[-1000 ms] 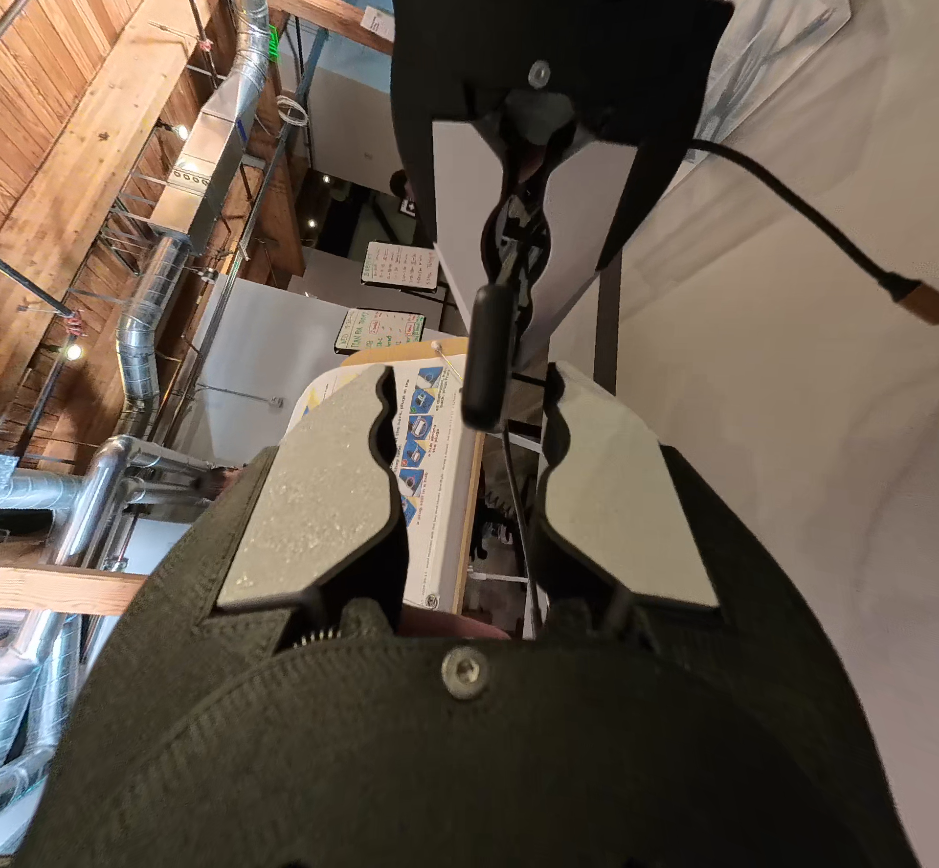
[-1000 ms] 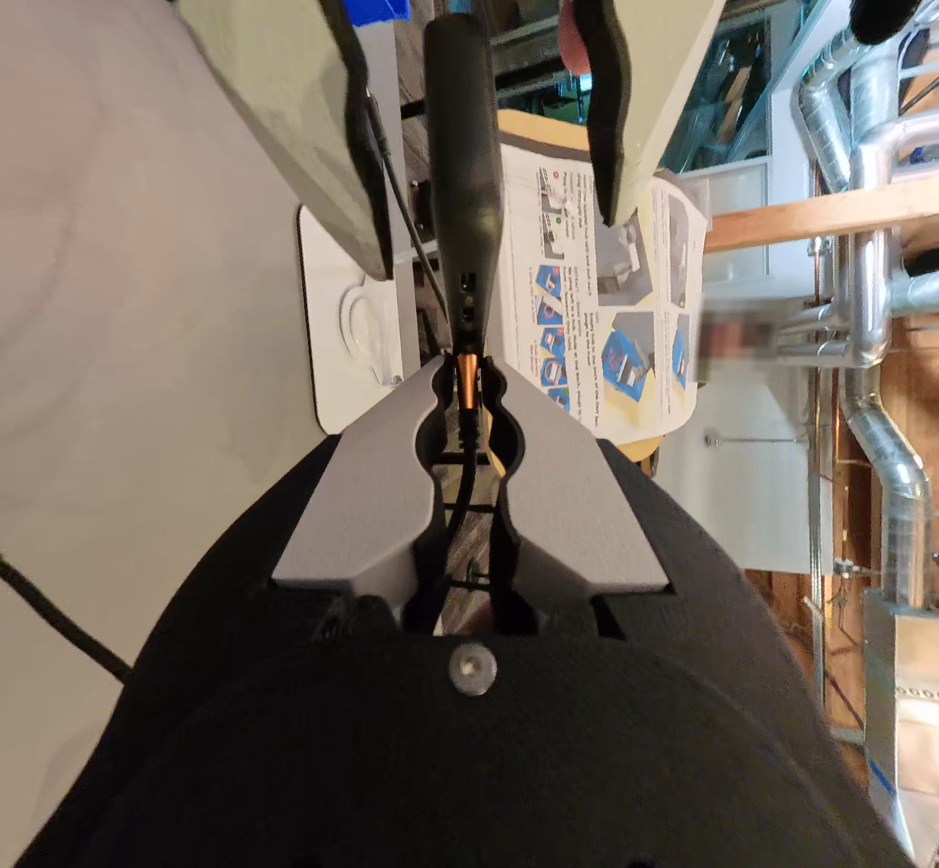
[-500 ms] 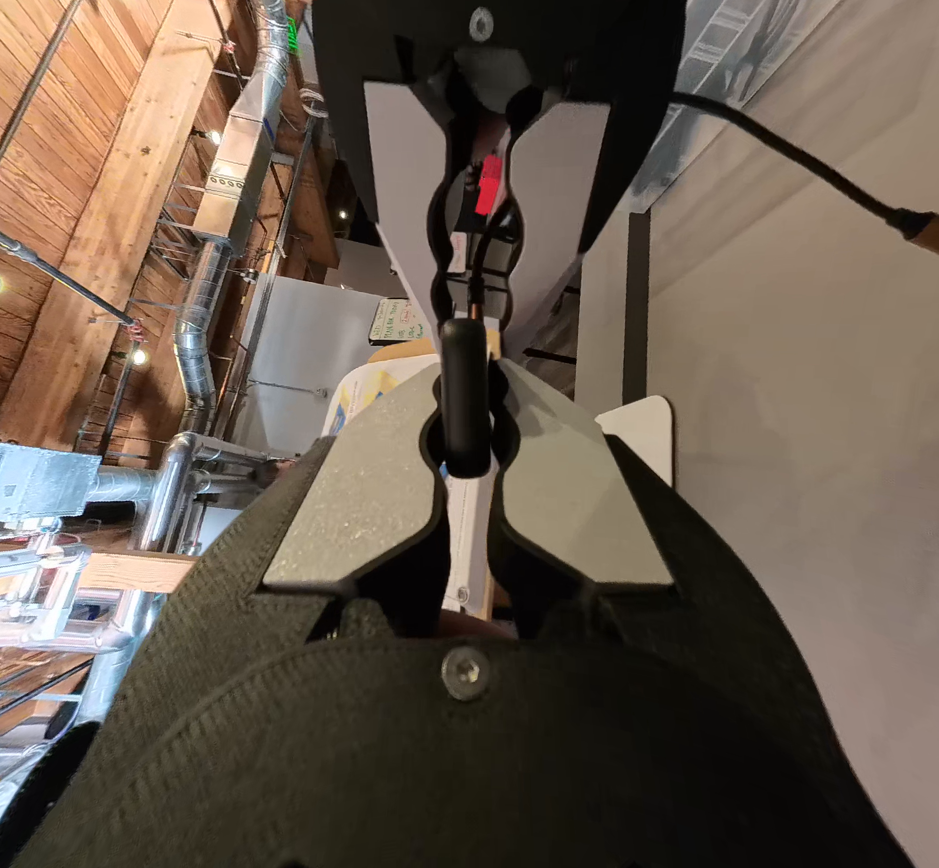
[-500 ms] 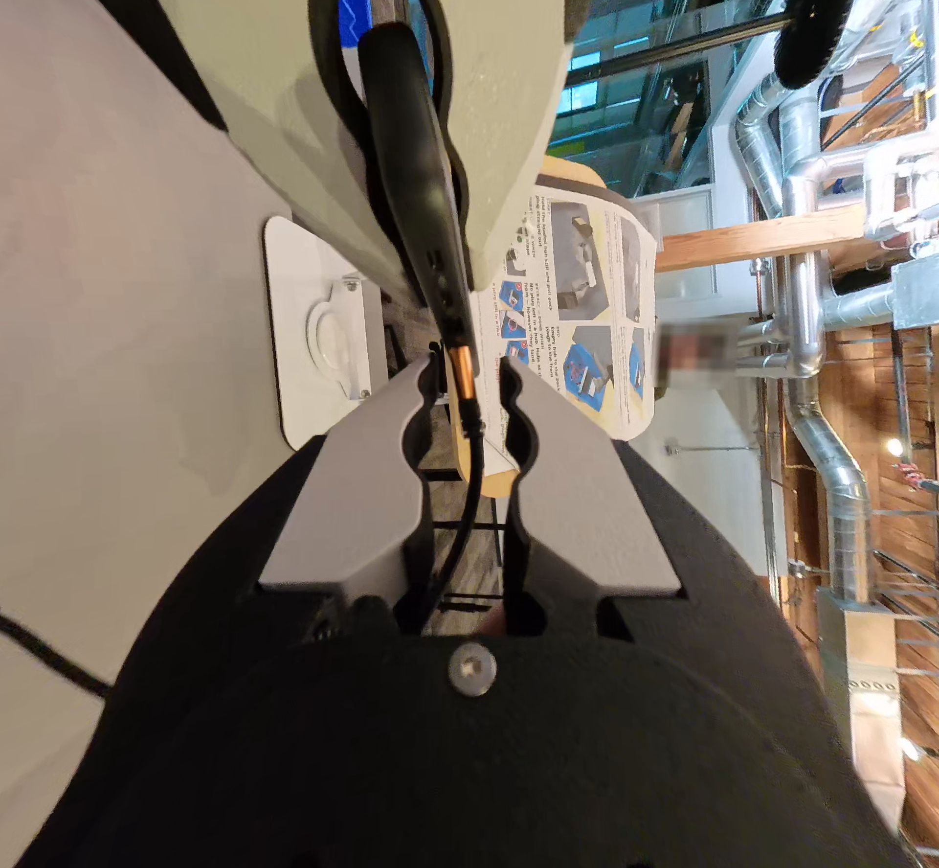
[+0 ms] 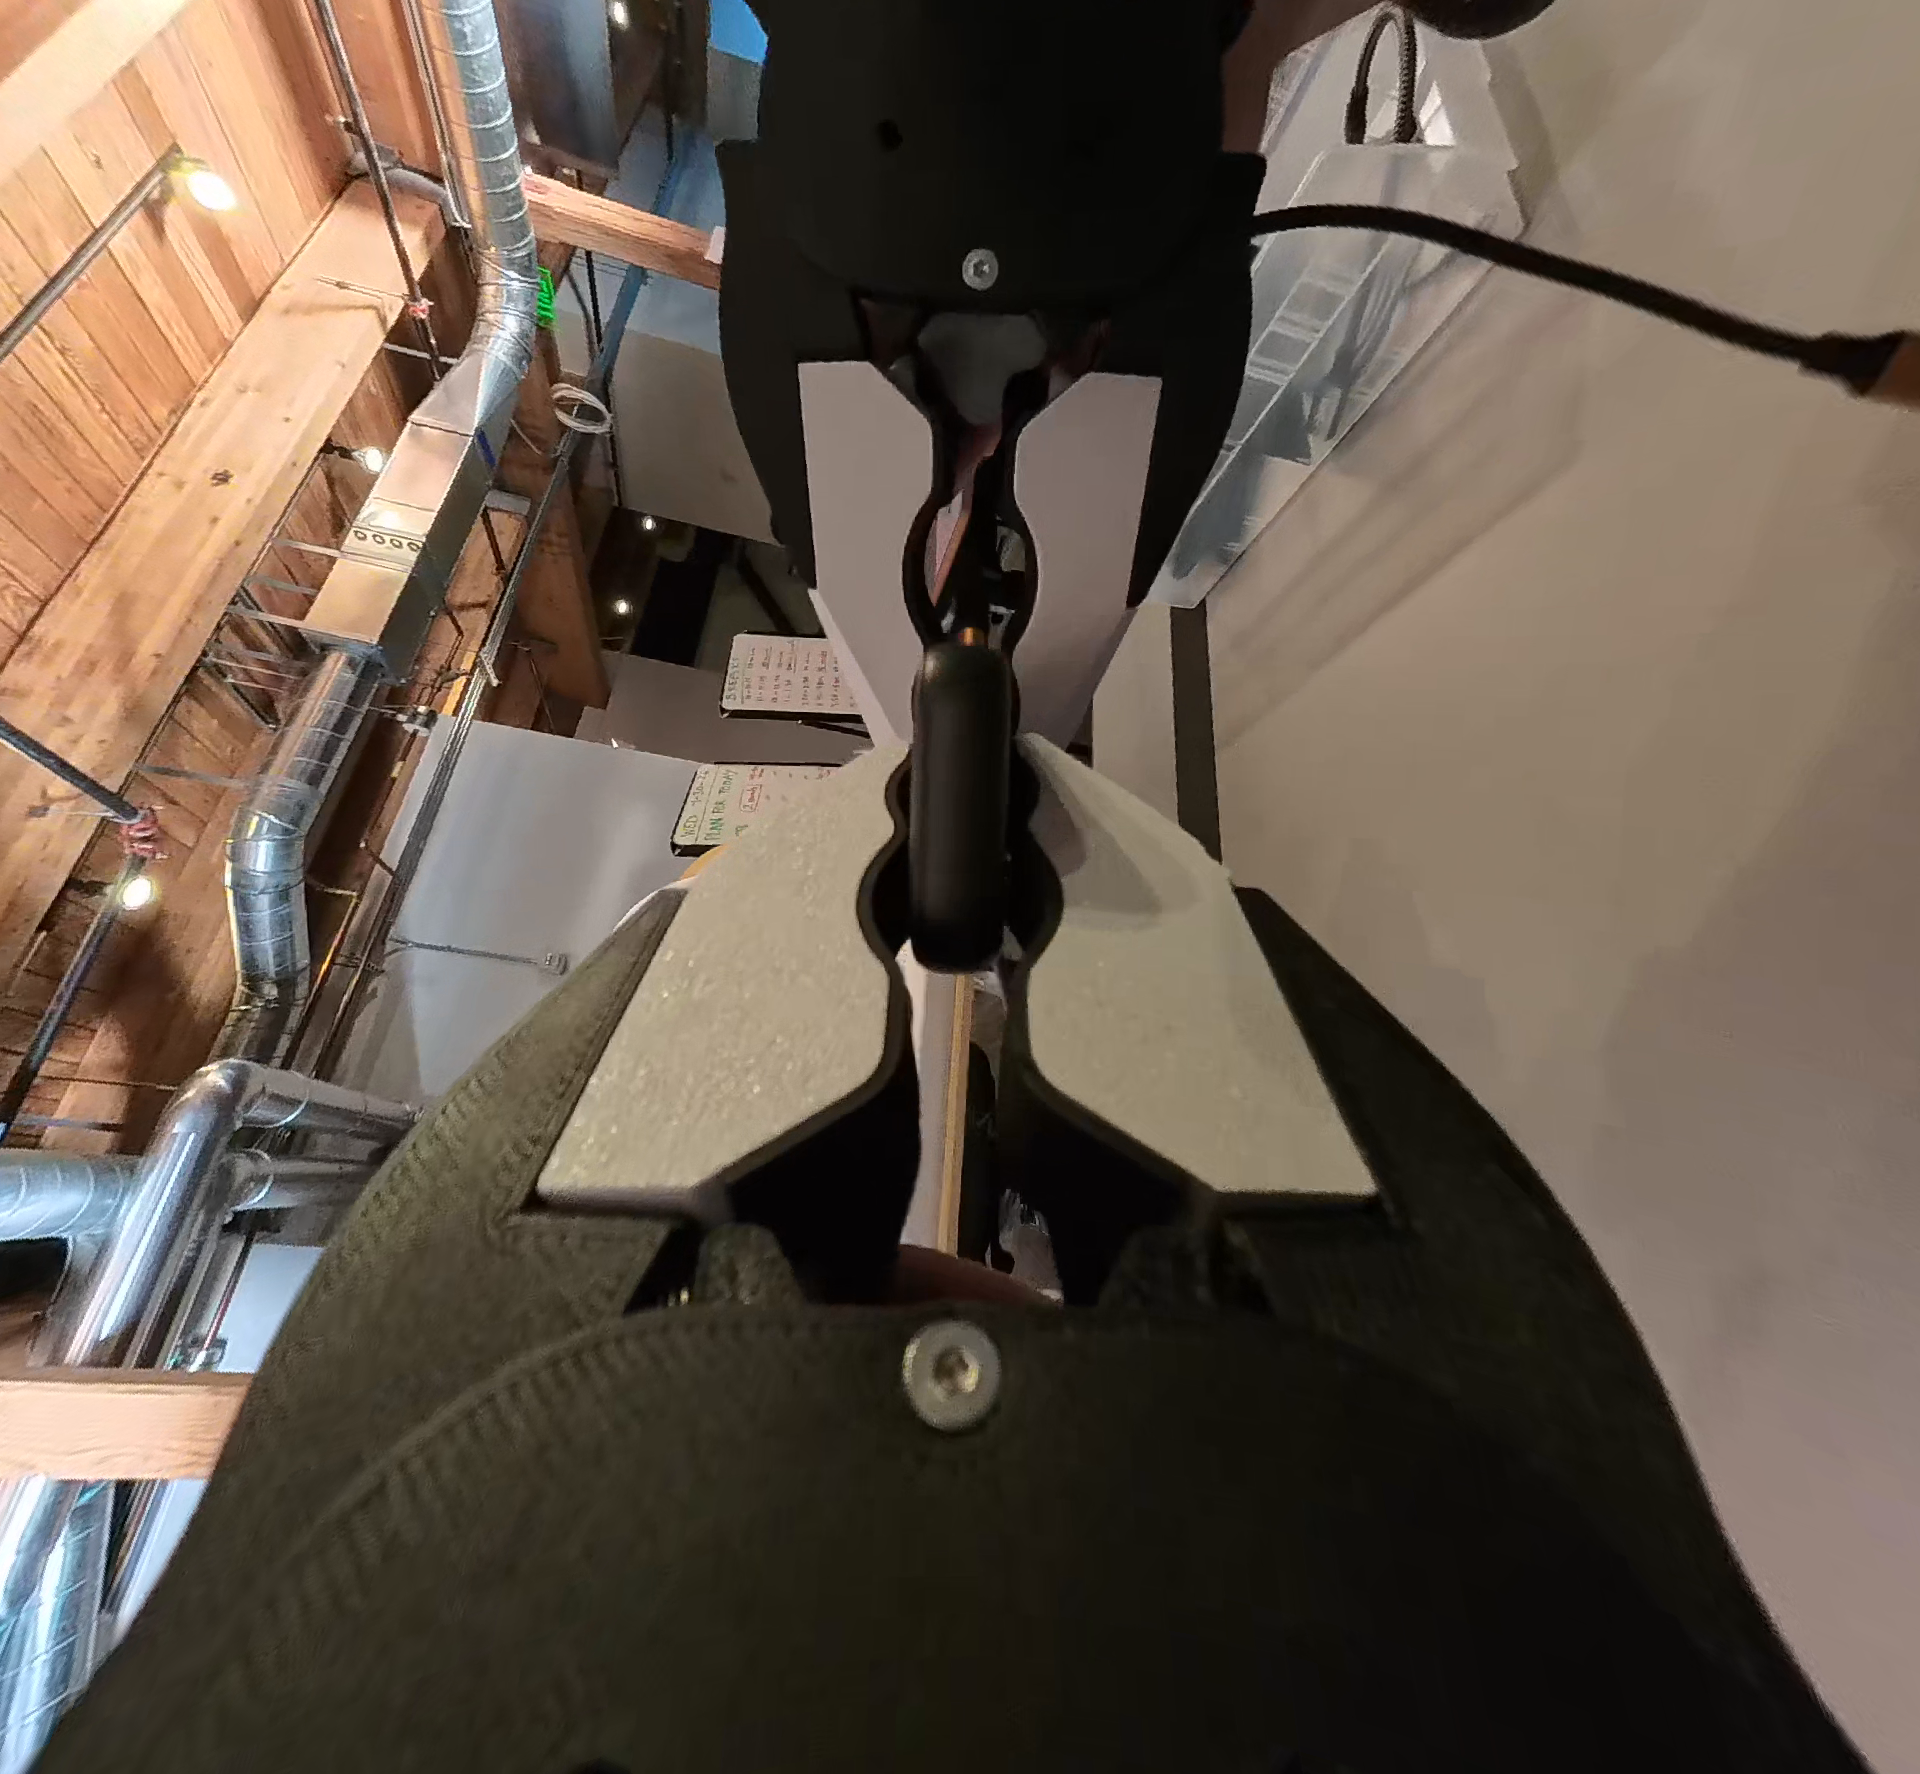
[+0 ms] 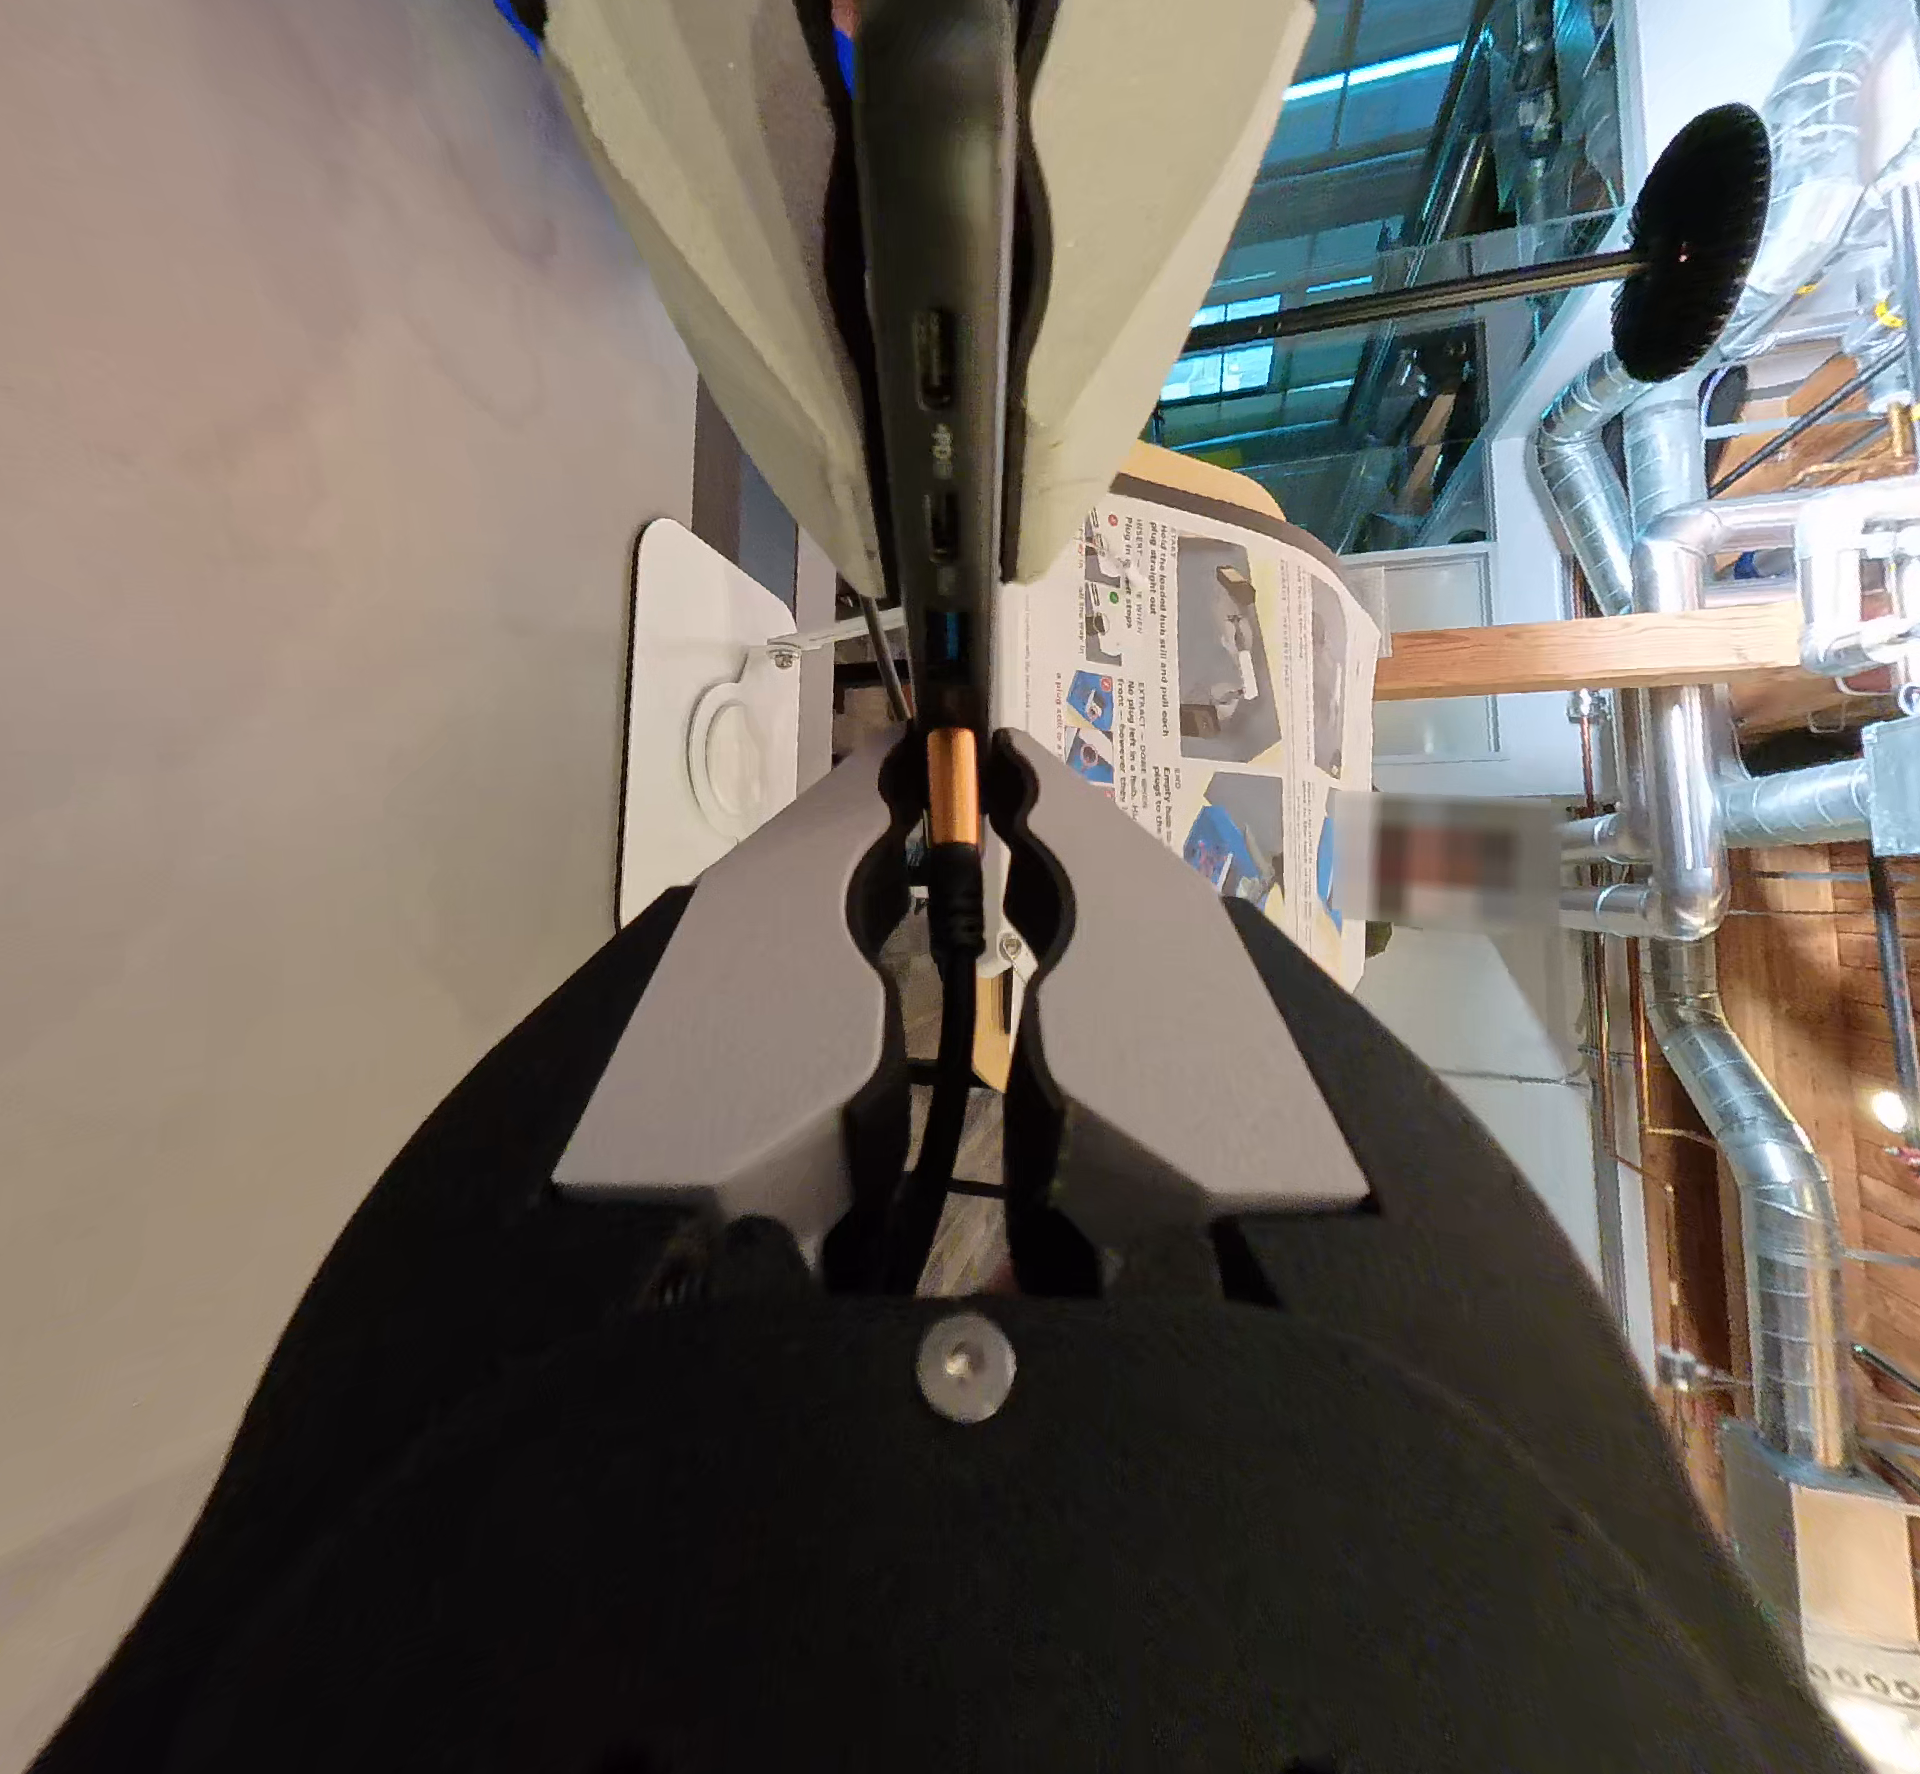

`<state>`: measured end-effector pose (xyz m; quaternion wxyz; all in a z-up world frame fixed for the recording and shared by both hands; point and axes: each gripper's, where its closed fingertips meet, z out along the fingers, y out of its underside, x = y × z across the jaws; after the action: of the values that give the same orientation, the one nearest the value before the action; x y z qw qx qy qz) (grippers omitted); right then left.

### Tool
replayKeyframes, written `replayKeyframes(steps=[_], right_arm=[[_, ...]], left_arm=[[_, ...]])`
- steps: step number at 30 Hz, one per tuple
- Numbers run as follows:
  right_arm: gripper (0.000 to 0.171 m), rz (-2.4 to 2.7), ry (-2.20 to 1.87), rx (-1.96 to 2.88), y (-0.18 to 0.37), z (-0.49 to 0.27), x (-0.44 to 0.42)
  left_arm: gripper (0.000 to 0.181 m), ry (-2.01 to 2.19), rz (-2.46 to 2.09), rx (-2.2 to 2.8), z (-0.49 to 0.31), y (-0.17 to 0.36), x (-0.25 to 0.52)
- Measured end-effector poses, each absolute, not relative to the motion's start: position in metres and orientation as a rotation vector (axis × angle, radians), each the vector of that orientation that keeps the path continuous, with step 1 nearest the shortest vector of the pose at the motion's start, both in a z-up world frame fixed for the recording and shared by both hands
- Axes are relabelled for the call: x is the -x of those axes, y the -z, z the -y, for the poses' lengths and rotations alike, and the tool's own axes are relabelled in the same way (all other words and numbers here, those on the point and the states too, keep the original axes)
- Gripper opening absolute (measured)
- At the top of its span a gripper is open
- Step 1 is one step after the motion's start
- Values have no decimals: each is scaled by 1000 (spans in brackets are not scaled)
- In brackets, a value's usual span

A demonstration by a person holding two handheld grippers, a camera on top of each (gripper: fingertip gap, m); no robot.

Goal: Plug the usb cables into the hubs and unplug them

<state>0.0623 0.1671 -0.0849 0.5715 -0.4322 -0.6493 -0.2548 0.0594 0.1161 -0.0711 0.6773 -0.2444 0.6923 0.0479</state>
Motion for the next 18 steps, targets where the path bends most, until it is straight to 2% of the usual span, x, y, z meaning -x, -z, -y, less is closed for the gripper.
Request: replayKeyframes(steps=[2, 6, 9, 12, 14, 16, 18], right_arm=[[9, 1508, 625, 1033, 84, -170, -65], [9, 1478, 653, 1108, 85, -178, -72], [9, 1459, 656, 1153, 87, -181, -72], [9, 1468, 658, 1166, 92, -180, -67], [8, 1477, 657, 1174, 96, -180, -64], [8, 1488, 669, 1173, 100, -180, -61], [8, 1495, 677, 1178, 103, -180, -59]], left_arm=[[13, -111, -1542, 581, -121, 71, -59], [53, -176, -1528, 697, -135, 69, -56], [68, -237, -1523, 747, -141, 72, -58], [66, -311, -1536, 764, -148, 81, -61], [50, -356, -1524, 750, -150, 82, -62], [42, -374, -1529, 776, -153, 84, -62], [41, -411, -1534, 786, -156, 86, -61]])
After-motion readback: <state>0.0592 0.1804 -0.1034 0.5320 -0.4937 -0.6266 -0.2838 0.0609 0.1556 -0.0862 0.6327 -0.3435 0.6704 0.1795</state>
